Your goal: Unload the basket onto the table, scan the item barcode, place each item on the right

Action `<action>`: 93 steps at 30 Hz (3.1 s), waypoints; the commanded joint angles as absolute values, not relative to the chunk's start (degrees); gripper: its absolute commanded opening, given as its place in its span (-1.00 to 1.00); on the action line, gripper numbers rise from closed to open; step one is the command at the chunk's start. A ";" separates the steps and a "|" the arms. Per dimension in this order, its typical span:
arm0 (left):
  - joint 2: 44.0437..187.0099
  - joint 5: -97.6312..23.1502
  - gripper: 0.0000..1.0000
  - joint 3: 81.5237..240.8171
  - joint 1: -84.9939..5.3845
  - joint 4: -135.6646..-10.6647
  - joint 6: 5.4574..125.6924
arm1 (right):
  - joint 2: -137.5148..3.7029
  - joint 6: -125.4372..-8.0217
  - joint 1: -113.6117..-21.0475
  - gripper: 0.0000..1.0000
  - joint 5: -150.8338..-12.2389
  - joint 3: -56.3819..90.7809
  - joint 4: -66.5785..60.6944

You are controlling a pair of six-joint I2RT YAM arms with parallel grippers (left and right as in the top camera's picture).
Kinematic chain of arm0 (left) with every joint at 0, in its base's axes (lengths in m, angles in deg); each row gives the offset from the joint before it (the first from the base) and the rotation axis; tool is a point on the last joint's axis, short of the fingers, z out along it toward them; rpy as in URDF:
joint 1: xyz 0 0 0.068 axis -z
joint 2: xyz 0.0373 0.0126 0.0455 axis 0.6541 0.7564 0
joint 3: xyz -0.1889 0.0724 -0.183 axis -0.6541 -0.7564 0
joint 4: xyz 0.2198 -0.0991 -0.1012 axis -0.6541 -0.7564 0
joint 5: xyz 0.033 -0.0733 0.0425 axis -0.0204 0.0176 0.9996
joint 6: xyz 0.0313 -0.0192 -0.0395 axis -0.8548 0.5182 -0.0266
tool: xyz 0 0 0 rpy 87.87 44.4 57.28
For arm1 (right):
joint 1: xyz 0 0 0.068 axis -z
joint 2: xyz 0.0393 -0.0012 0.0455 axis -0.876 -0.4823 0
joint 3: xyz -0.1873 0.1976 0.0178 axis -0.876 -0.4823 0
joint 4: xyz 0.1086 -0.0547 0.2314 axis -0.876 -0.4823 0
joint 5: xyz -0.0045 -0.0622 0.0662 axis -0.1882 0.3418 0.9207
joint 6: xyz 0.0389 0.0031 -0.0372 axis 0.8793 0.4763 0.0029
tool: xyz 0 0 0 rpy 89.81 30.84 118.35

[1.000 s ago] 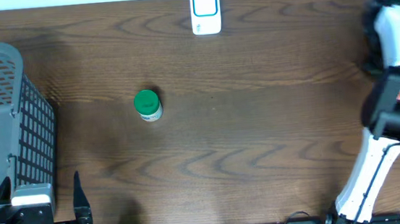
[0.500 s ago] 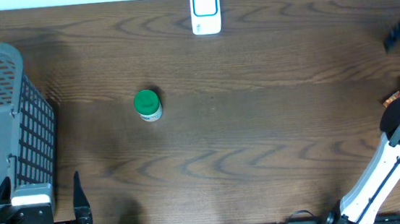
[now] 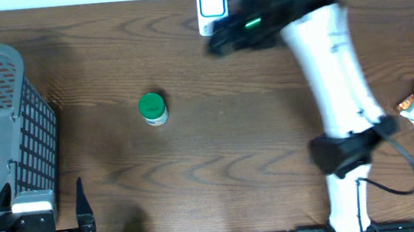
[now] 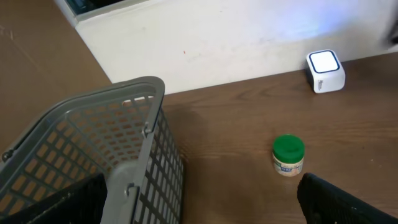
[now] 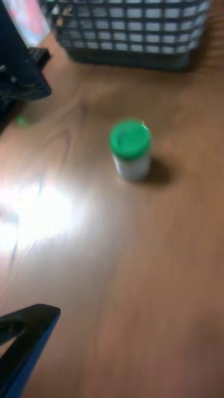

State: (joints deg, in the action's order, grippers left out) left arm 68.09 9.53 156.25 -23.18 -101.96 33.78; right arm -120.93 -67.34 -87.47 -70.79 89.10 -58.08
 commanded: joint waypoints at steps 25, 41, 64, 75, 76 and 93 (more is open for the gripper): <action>67.80 9.05 0.96 156.34 -23.42 -101.94 33.46 | -140.57 22.01 -104.04 0.98 -74.36 88.03 -41.88; 67.80 9.07 0.96 156.34 -23.42 -101.94 33.46 | -144.42 35.28 -106.22 0.99 -74.82 88.01 -36.68; 67.80 9.05 0.96 156.34 -23.42 -101.94 33.46 | -150.02 31.78 -106.68 0.23 -75.14 87.94 -37.25; 67.80 9.07 0.96 156.34 -23.42 -101.94 33.46 | -149.78 -6.10 -103.21 -0.02 -72.67 87.96 -44.72; 67.80 9.05 0.96 156.34 -23.42 -101.94 33.43 | -149.65 -11.96 -102.36 -0.02 -71.27 87.96 -46.45; 67.80 9.05 0.96 156.34 -23.42 -101.94 33.43 | -149.36 -76.24 -87.93 -0.08 -77.42 87.96 -67.52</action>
State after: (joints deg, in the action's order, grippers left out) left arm 68.09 9.56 156.25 -23.18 -101.96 33.78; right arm -149.43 -60.33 -88.87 -72.54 87.94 -67.04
